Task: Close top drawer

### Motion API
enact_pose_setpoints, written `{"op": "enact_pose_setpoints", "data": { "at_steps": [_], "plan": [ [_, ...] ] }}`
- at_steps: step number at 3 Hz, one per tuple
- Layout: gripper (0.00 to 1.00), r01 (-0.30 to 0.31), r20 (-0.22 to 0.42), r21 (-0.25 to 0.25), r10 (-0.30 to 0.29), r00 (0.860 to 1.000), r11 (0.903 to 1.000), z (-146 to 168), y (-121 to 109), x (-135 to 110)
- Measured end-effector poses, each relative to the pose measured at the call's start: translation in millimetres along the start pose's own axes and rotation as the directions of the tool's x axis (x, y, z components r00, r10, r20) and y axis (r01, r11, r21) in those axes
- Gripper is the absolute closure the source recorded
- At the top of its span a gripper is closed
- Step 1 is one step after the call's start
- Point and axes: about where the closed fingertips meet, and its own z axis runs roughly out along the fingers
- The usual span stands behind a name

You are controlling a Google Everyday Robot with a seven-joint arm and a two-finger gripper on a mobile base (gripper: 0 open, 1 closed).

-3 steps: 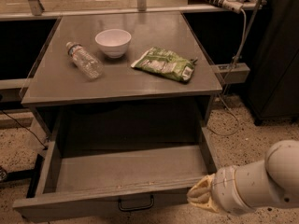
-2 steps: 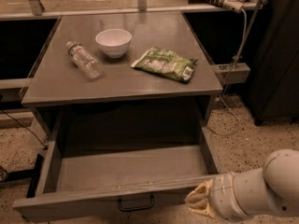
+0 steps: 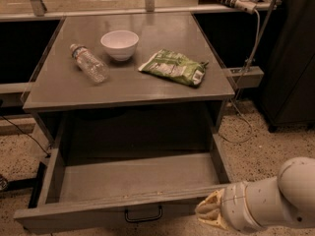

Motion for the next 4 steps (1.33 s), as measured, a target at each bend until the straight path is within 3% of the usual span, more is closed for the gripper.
{"op": "enact_pose_setpoints", "data": {
  "at_steps": [2, 3, 4],
  "plan": [
    [0.12, 0.0, 0.001, -0.001, 0.0, 1.0, 1.0, 0.1, -0.1, -0.3],
    [0.0, 0.015, 0.027, -0.01, -0.014, 1.0, 0.9998, 8.4, -10.8, -4.6],
    [0.16, 0.036, 0.048, -0.019, -0.035, 0.998, 0.9992, 19.8, -34.3, -12.5]
  ]
}}
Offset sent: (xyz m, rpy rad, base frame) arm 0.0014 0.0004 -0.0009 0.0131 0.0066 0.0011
